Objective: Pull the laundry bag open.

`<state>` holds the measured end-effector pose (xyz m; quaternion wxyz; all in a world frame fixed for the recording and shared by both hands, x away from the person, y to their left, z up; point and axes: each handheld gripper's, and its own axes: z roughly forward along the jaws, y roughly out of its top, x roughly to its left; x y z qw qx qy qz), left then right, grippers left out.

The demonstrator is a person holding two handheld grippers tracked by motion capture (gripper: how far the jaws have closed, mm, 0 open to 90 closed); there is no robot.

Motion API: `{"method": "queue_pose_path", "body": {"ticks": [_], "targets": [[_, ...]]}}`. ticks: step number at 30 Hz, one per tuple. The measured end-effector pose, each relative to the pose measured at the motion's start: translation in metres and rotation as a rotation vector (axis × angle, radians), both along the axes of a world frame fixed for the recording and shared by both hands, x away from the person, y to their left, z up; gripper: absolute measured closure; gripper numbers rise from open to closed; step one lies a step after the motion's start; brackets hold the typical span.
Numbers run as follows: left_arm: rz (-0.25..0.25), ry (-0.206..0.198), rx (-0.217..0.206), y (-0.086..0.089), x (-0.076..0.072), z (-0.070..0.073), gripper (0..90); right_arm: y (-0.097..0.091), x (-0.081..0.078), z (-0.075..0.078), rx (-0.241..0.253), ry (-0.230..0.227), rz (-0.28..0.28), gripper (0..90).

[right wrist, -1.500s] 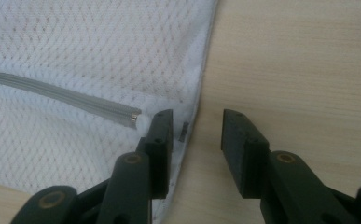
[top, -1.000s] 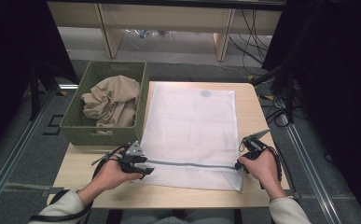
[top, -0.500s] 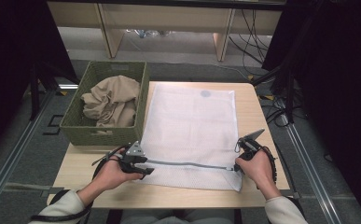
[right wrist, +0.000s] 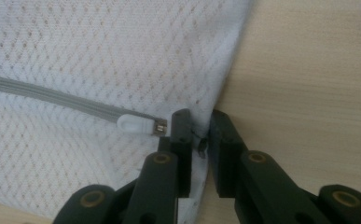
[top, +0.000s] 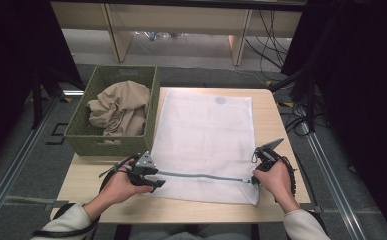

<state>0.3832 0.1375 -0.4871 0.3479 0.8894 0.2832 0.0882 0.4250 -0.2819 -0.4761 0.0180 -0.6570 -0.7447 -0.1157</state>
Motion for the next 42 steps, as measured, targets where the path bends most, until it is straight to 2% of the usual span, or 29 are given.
{"method": "queue_pose_path", "body": {"ticks": [1,2,3,4,5,6,7,9,11,14,16,17,19,20,21,23,24,26,27,29,30,32,33,34,35,36,37,39,42], "targets": [[0.0,0.0,0.0,0.0,0.0,0.0,46.8,-0.001,0.0,0.0,0.002,-0.002,0.015,83.1],[-0.006,0.001,-0.001,0.0,0.001,0.0,46.8,0.001,0.0,0.001,0.002,0.018,-0.006,83.6],[-0.004,0.002,-0.001,0.0,0.001,0.0,46.8,0.0,0.001,0.003,-0.014,0.044,0.027,84.0],[-0.004,0.002,-0.001,0.0,0.001,0.0,46.8,0.0,0.001,0.003,-0.014,0.044,0.027,84.0],[-0.005,0.002,-0.002,0.0,0.001,0.0,46.8,0.003,0.001,0.003,-0.009,0.046,-0.007,84.4],[-0.005,0.002,-0.002,0.0,0.001,0.0,46.8,-0.001,0.001,0.0,-0.02,0.004,0.053,85.5],[-0.004,0.003,0.0,0.0,0.0,0.0,46.8,0.003,0.0,0.001,-0.007,0.011,0.005,85.7],[-0.003,0.004,0.003,0.001,0.0,0.001,46.8,0.004,0.0,0.0,-0.004,-0.004,0.006,85.9],[-0.001,0.006,0.001,0.0,0.0,0.001,46.9,0.003,0.0,0.003,-0.013,0.021,0.027,86.2],[0.001,0.006,-0.018,-0.001,0.0,0.0,47.0,0.004,-0.001,0.002,-0.014,0.005,0.037,86.4],[-0.012,-0.009,-0.015,-0.001,0.001,0.002,46.9,0.01,-0.003,0.005,-0.011,0.026,-0.027,86.6],[0.0,-0.001,-0.028,-0.002,0.0,0.002,46.8,0.005,-0.002,0.005,-0.031,-0.003,0.049,86.6],[-0.009,-0.007,-0.029,-0.002,0.0,0.002,46.6,0.004,-0.003,0.009,-0.01,-0.035,0.057,86.6],[-0.001,-0.006,-0.042,-0.003,0.0,0.002,46.6,0.008,-0.004,0.015,-0.005,0.015,0.0,86.6],[-0.004,-0.006,-0.044,-0.004,0.0,0.002,46.4,0.006,-0.005,0.015,-0.001,-0.027,0.031,86.6],[-0.015,-0.017,-0.044,-0.004,0.001,0.003,46.1,0.005,-0.005,0.019,0.007,-0.031,0.043,86.6],[-0.004,-0.015,-0.047,-0.004,0.0,0.003,45.6,0.004,-0.006,0.022,0.017,-0.053,0.052,86.6],[0.002,-0.021,-0.05,-0.003,-0.001,0.004,45.5,0.004,-0.007,0.026,0.025,-0.036,0.05,86.6],[0.0,-0.022,-0.058,-0.003,0.0,0.004,45.5,0.004,-0.008,0.03,0.028,-0.065,0.058,86.5],[-0.003,-0.033,-0.073,-0.004,-0.001,0.006,45.7,0.004,-0.008,0.034,0.034,-0.068,0.08,86.5],[-0.011,-0.043,-0.118,-0.006,-0.002,0.008,46.2,0.005,-0.009,0.036,0.033,-0.063,0.063,86.5],[-0.021,-0.064,-0.154,-0.008,-0.002,0.011,46.2,0.004,-0.01,0.039,0.038,-0.089,0.082,86.5],[-0.021,-0.064,-0.154,-0.008,-0.002,0.011,46.0,0.004,-0.01,0.039,0.038,-0.089,0.082,86.5],[-0.047,-0.087,-0.161,-0.009,-0.001,0.013,45.8,0.008,-0.011,0.044,0.047,-0.071,0.044,86.5],[-0.035,-0.084,-0.166,-0.01,-0.002,0.014,45.2,0.009,-0.012,0.047,0.045,-0.068,0.035,86.5],[-0.045,-0.083,-0.172,-0.011,-0.002,0.015,44.5,0.007,-0.011,0.046,0.041,-0.096,0.08,86.5],[-0.059,-0.087,-0.184,-0.014,-0.001,0.016,44.2,0.007,-0.011,0.048,0.042,-0.094,0.085,86.5],[-0.045,-0.071,-0.189,-0.016,-0.002,0.015,43.0,0.009,-0.012,0.051,0.044,-0.1,0.081,86.5],[-0.065,-0.081,-0.174,-0.022,-0.003,0.016,41.8,0.012,-0.014,0.054,0.046,-0.091,0.051,86.5]]}}
